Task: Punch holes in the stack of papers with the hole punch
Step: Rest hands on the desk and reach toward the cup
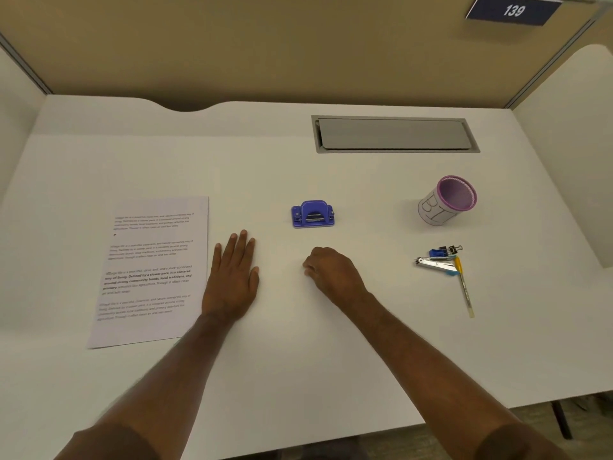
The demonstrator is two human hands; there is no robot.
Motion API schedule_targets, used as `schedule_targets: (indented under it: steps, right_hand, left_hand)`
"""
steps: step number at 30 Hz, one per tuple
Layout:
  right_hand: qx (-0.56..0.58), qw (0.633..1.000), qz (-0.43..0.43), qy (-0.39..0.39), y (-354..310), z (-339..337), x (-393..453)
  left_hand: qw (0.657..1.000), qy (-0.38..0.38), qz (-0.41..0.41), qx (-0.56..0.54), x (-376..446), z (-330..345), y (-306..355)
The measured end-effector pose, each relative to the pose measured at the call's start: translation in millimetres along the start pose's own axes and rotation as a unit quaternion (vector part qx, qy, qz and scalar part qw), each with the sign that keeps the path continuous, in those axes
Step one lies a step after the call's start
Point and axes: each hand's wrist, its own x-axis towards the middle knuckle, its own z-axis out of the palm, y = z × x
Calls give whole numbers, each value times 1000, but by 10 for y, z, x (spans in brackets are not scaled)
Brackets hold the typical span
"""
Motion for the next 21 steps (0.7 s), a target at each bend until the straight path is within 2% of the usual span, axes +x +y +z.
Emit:
schedule_targets:
  steps: [8, 12, 18, 21]
  right_hand:
    - [-125, 989, -70, -29, -102, -104, 54]
    - [-170, 981, -92, -14, -111, -101, 54]
    - [-144, 985, -72, 59, -75, 13, -39]
    - [-88, 993, -19, 82, -29, -16, -1]
  left_hand:
    - [1000, -2, 0, 5, -2, 11, -9]
    - [1000, -6, 0, 4, -3, 14, -16]
    - [1000, -4, -1, -1, 3, 6, -6]
    - [1000, -6, -3, 0, -8, 6, -13]
